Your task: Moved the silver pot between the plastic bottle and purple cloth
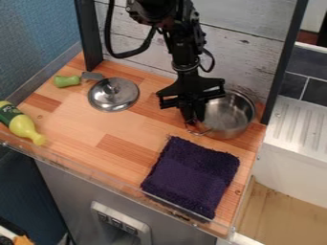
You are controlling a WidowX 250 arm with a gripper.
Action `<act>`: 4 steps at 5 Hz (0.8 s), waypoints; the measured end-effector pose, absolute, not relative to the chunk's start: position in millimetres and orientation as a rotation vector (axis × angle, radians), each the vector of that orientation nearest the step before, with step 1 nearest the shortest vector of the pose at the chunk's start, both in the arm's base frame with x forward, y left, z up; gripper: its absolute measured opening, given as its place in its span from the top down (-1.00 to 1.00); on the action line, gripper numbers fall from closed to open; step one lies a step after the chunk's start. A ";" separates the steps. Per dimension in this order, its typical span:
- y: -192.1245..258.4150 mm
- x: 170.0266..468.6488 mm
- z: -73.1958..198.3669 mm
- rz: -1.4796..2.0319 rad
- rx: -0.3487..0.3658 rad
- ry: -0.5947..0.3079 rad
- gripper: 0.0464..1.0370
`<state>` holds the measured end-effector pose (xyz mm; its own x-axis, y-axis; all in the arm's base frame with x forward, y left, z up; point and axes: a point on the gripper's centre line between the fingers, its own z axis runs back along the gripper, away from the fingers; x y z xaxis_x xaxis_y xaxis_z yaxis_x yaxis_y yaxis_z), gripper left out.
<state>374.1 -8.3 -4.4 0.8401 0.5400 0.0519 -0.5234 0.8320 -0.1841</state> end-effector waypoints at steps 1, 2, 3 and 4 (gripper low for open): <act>-8.8 370.6 -3.2 0.574 -0.173 -0.091 0.93; -0.1 369.0 8.0 0.598 -0.183 -0.091 0.94; 21.3 364.7 35.3 0.650 -0.215 -0.138 0.94; 50.8 352.3 58.8 0.704 -0.231 -0.170 0.94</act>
